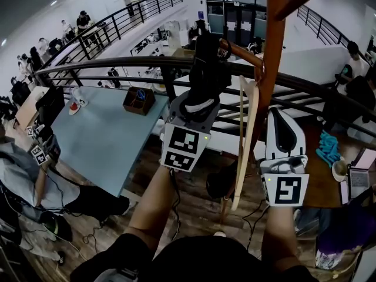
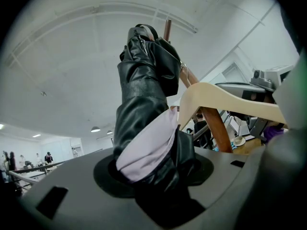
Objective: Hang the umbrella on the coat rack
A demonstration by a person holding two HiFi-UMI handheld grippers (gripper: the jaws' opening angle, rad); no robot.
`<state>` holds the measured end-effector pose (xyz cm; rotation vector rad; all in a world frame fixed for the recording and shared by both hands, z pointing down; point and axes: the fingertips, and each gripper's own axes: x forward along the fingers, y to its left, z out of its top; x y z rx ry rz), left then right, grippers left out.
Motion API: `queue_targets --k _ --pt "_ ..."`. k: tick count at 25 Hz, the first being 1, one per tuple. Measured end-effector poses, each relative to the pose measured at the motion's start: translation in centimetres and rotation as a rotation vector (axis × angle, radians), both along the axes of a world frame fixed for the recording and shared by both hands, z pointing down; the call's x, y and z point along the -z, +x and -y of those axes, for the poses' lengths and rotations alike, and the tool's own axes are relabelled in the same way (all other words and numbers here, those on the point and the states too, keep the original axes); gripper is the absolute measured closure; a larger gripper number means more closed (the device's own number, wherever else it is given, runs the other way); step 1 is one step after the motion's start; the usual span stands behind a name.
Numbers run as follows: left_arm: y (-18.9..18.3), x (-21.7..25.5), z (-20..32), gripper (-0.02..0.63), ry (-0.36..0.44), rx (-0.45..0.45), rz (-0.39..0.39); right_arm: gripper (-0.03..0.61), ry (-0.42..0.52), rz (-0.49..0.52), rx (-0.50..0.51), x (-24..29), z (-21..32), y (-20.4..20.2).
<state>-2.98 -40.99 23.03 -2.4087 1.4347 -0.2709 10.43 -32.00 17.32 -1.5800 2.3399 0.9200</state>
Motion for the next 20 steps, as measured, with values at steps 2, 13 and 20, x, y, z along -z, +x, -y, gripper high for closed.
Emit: queue_targets --k 2,13,20 --pt "0.0 -0.1 0.5 0.377 -0.005 0.006 0.002 0.551 -0.003 -0.003 -0.002 -0.2 0.2 0.2" --pt "-0.4 -1.1 1.7 0.376 -0.044 0.023 0.011 0.551 -0.017 0.005 -0.014 -0.5 -0.1 0.8" --pt "-0.5 -2.1 2.3 0.376 -0.072 0.024 0.012 0.551 -0.013 -0.001 -0.022 -0.2 0.0 1.0"
